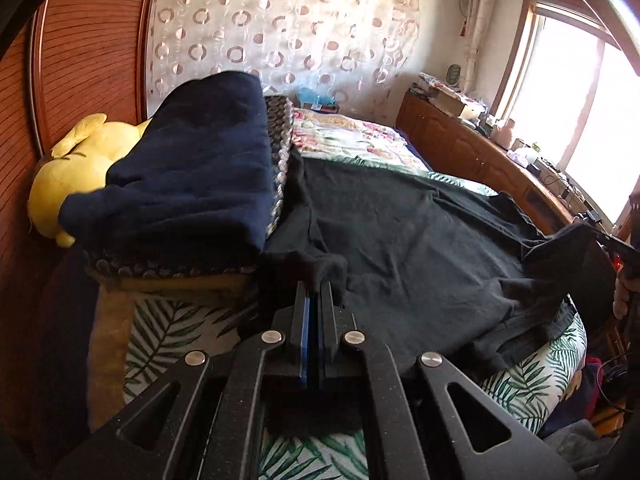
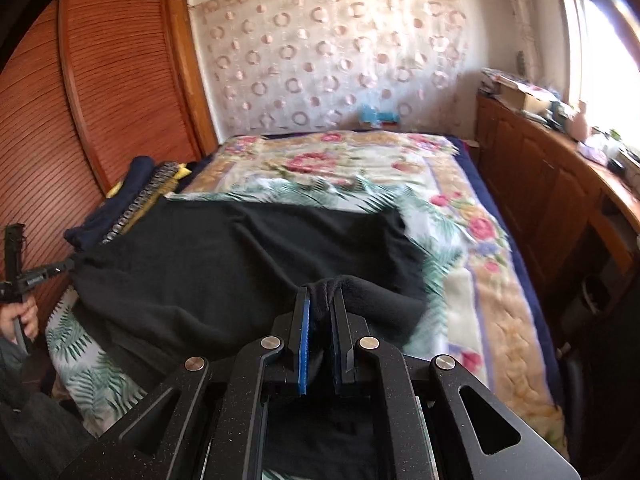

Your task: Fold small clothes

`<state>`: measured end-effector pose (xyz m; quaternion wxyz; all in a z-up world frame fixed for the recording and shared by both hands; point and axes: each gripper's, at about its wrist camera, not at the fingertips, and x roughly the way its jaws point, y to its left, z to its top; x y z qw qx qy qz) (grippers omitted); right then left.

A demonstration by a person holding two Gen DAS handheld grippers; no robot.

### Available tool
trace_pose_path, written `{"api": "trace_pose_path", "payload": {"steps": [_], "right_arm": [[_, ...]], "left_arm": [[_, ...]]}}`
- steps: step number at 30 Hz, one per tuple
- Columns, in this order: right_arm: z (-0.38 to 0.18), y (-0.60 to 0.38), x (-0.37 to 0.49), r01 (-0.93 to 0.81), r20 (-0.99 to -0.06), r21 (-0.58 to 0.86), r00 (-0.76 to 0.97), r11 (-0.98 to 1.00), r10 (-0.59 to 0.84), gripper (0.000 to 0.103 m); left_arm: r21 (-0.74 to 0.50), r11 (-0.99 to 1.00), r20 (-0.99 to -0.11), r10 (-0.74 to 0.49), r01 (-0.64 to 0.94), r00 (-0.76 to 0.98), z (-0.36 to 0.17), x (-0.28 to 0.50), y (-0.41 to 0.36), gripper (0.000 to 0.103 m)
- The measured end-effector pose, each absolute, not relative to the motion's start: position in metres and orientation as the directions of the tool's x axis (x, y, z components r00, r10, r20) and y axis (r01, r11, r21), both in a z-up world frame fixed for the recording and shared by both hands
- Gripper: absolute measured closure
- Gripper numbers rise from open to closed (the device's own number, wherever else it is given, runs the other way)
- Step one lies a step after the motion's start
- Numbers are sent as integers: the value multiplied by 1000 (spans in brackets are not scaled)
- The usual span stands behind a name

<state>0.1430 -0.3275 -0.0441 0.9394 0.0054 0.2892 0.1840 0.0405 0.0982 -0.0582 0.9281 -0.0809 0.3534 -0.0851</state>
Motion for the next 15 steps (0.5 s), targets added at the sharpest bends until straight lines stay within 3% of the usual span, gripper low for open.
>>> {"api": "trace_pose_path", "payload": {"steps": [6, 10, 12, 15], "right_arm": [[-13, -285, 164, -439, -448, 126, 775, 890, 446, 94], [1, -295, 162, -415, -376, 138, 818, 899, 435, 94], [-9, -308, 159, -376, -388, 138, 831, 916, 399, 94], [-45, -329, 156, -314, -480, 137, 809, 940, 340, 94]], "left_arm": [[-196, 973, -619, -219, 122, 754, -44, 42, 88, 100], [-199, 972, -614, -224, 126, 757, -41, 42, 88, 100], [-199, 971, -614, -227, 130, 756, -42, 42, 86, 100], [-202, 971, -617, -230, 131, 752, -45, 41, 85, 100]]}}
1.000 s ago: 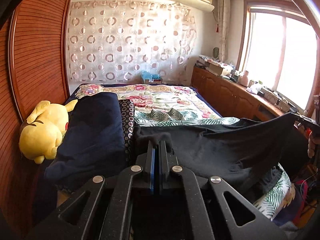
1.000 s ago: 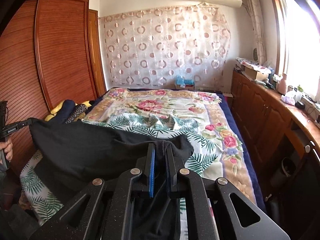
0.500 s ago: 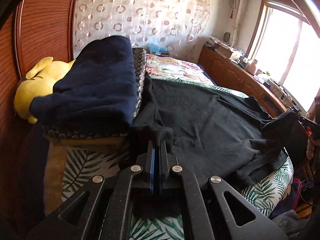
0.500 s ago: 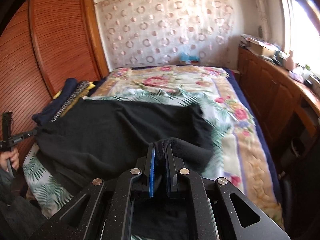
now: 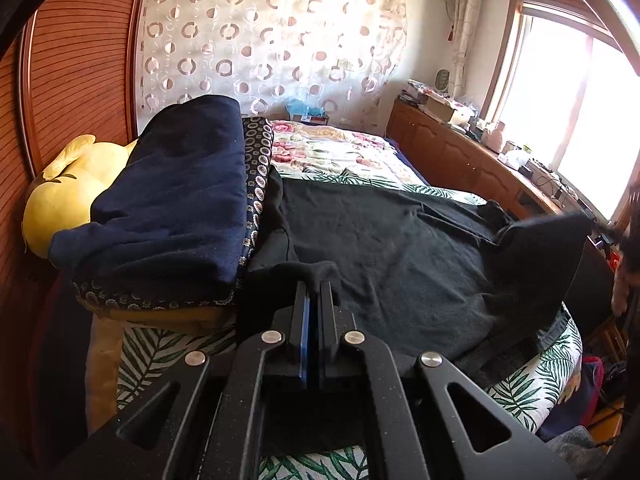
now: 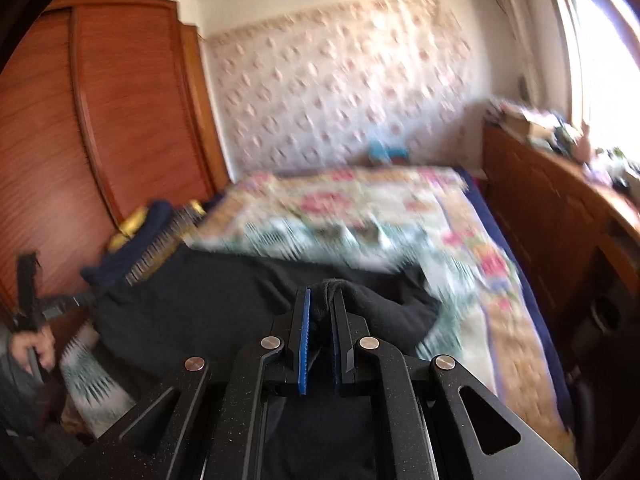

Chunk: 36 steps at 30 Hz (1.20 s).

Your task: Fold small clothes

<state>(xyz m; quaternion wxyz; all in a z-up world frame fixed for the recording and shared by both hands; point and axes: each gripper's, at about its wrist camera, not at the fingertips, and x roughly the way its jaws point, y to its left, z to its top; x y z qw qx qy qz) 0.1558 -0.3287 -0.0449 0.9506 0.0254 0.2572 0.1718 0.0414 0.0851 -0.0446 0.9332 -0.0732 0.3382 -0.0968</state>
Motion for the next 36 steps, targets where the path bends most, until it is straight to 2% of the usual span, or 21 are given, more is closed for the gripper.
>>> {"api": "trace_pose_path", "payload": {"steps": [6, 9, 10, 11, 17, 22, 24, 30, 36], "right_arm": [[-135, -349, 148, -224, -664, 90, 713, 970, 226, 94], [-148, -347, 154, -206, -683, 41, 708, 978, 178, 78], [-145, -345, 156, -205, -673, 30, 719, 978, 172, 62], [-139, -342, 162, -193, -657, 15, 737, 981, 155, 52], [-118, -312, 165, -203, -566, -1, 807, 979, 167, 52], [-133, -294, 164, -265, -557, 22, 798, 964, 232, 52], [-142, -284, 168, -288, -566, 17, 787, 957, 247, 52], [-160, -275, 186, -308, -587, 15, 768, 951, 258, 52], [-154, -273, 201, -304, -606, 13, 756, 953, 249, 52]], "left_arm": [[-204, 969, -622, -241, 143, 745, -45, 49, 76, 100], [-206, 964, -614, -261, 168, 745, -36, 58, 65, 100], [-201, 963, -609, -266, 179, 747, -31, 61, 60, 100], [-195, 962, -601, -271, 191, 752, -25, 66, 54, 100], [-168, 944, -536, -328, 283, 777, 20, 90, 12, 100], [-158, 953, -497, -303, 259, 813, 37, 88, 19, 100], [-163, 965, -521, -263, 207, 812, 23, 81, 39, 100], [-175, 984, -667, -142, 31, 731, -55, 54, 97, 100], [-177, 984, -719, -107, -32, 686, -93, 38, 118, 100]]}}
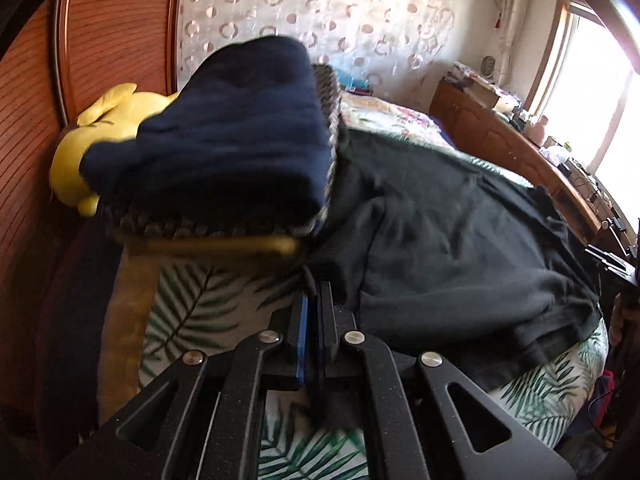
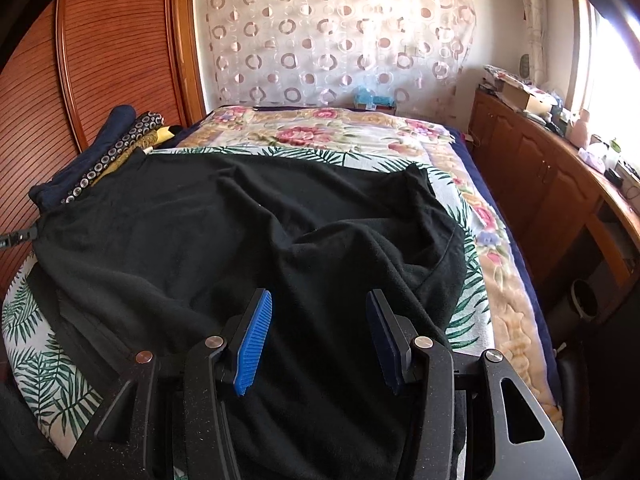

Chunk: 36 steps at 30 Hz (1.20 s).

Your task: Fold small clothes

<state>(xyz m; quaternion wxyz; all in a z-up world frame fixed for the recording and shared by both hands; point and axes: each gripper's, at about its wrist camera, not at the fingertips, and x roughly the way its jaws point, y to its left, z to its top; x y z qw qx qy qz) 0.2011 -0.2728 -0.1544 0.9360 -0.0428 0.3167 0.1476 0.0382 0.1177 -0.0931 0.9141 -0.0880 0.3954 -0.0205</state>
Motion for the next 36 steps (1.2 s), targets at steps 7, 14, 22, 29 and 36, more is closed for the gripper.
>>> {"api": "trace_pose_path", "payload": {"steps": [7, 14, 22, 29, 36], "right_arm": [[-128, -268, 166, -325, -641, -18, 730, 946, 239, 52], [-143, -260, 164, -342, -674, -27, 700, 939, 235, 52], [-143, -256, 155, -364, -669, -23, 698, 931, 256, 52], [-121, -209, 134, -506, -640, 13, 659, 862, 396, 61], [-116, -119, 116, -707, -644, 73, 505, 703, 575, 76]], "left_arm": [[-158, 987, -719, -109, -9, 686, -94, 34, 113, 74], [-148, 988, -722, -131, 34, 679, -92, 33, 107, 44], [-139, 990, -729, -117, 21, 675, -99, 38, 102, 30], [-130, 991, -719, -103, 13, 687, -94, 32, 102, 30], [-133, 991, -690, -100, 10, 717, -80, 21, 103, 30]]}}
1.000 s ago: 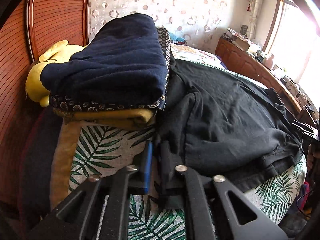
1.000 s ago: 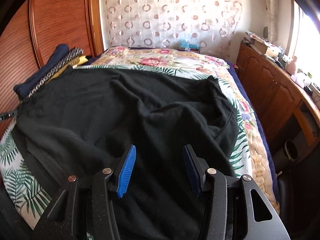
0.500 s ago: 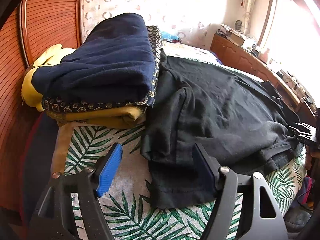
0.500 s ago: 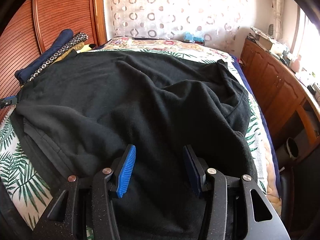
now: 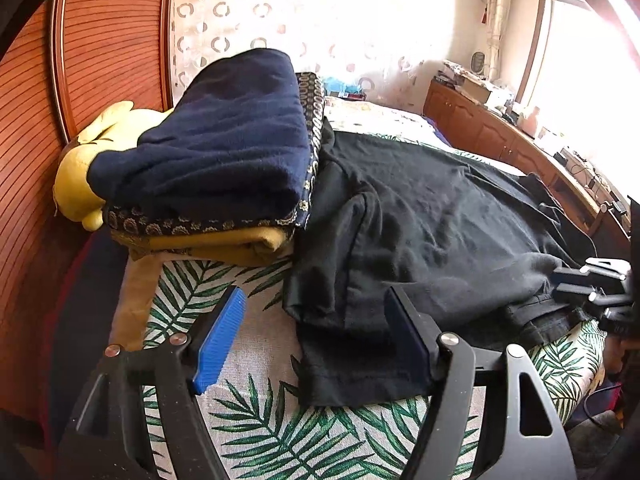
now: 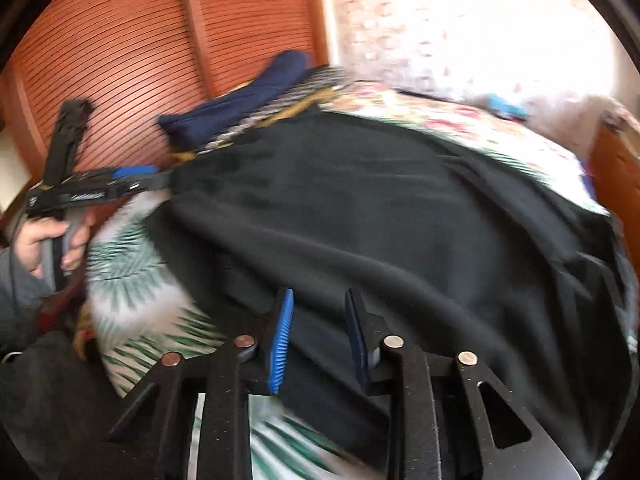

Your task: Fold small clothes

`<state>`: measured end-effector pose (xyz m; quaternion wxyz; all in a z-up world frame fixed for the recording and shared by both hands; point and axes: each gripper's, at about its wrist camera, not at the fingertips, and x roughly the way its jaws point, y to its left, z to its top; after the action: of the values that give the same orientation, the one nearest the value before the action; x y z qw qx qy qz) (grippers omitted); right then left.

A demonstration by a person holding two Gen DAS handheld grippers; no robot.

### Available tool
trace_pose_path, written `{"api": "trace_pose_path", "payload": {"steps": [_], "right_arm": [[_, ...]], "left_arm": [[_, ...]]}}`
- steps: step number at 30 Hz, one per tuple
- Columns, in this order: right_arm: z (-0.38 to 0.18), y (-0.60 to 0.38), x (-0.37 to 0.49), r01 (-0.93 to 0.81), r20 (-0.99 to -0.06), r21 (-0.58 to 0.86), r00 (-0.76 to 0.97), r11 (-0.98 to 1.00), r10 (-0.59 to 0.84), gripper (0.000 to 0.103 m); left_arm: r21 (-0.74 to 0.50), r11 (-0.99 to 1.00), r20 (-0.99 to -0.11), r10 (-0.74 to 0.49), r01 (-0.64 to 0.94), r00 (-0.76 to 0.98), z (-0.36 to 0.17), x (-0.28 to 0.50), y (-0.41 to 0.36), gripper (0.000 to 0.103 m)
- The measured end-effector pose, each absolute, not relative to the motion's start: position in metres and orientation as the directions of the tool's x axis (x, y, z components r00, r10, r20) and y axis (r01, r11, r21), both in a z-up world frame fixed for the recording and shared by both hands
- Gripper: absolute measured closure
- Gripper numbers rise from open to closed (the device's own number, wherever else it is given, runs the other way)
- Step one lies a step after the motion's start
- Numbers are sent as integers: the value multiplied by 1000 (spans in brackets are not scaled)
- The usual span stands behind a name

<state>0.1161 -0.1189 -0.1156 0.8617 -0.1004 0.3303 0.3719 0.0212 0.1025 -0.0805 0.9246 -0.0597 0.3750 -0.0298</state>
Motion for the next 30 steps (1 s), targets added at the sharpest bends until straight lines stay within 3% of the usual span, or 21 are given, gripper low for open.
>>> {"api": "trace_pose_path", "payload": {"steps": [9, 19, 30], "right_arm": [[-138, -42, 117, -793, -709, 36, 409, 608, 574, 80], [-140, -26, 119, -774, -724, -80, 478, 628, 497, 100], [-124, -51, 96, -821, -696, 73, 364, 566, 618, 101]], "left_arm": [[-133, 991, -681, -89, -3, 727, -78, 15, 107, 30], [-137, 991, -672, -93, 0, 734, -77, 12, 106, 30], [-140, 990, -672, -94, -1, 734, -77, 14, 104, 30]]}}
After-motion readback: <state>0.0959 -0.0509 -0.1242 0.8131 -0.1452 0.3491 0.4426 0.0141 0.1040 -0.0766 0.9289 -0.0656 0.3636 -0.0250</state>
